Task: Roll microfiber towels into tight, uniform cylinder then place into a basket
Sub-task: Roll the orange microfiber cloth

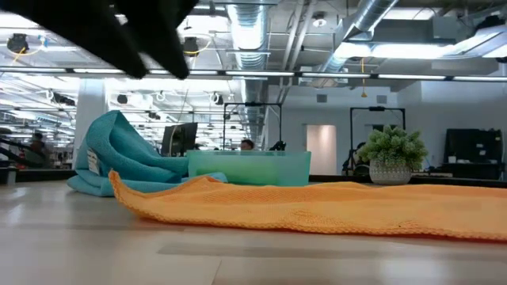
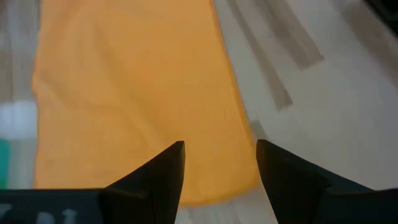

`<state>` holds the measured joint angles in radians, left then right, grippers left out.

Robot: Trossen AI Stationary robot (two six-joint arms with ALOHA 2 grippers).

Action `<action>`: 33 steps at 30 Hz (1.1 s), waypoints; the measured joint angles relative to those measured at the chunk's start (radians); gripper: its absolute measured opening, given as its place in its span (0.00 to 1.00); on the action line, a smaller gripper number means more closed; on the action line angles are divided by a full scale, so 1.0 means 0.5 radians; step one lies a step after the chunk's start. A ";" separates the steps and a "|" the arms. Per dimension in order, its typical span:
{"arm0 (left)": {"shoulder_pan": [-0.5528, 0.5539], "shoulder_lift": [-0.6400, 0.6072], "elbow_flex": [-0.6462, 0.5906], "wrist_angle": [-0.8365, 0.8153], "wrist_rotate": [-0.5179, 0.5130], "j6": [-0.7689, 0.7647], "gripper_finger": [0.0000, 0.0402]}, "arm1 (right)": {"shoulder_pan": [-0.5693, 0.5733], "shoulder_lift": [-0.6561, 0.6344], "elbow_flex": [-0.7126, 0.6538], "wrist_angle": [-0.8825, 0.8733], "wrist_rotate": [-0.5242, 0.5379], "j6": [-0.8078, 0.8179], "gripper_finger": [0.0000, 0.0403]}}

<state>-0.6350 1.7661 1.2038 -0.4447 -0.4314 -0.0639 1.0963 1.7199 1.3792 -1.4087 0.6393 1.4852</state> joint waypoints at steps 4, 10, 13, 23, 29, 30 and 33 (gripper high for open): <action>-0.086 0.004 -0.115 0.161 -0.044 -0.035 0.48 | -0.062 0.002 -0.002 0.345 -0.097 -0.324 0.22; -0.161 0.004 -0.297 0.473 -0.042 0.041 0.48 | -0.073 0.005 -0.089 0.873 -0.085 -0.820 0.38; -0.169 0.006 -0.368 0.537 -0.040 -0.003 0.48 | -0.073 0.005 -0.164 0.987 -0.086 -0.832 0.44; -0.145 0.006 -0.490 0.655 -0.047 0.028 0.48 | -0.056 0.005 -0.320 1.102 -0.125 -0.739 0.52; -0.056 0.082 -0.489 0.723 0.001 0.143 0.48 | -0.065 0.005 -0.321 1.121 -0.126 -0.737 0.51; -0.042 0.117 -0.490 0.721 0.025 0.152 0.48 | -0.066 0.005 -0.321 1.119 -0.127 -0.737 0.51; -0.020 0.236 -0.469 0.779 0.032 0.175 0.48 | -0.074 0.005 -0.321 1.122 -0.131 -0.736 0.51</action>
<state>-0.6448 1.8841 0.9693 -0.0552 -0.4152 0.0236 1.0595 1.7226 1.2186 -0.8478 0.5739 1.1172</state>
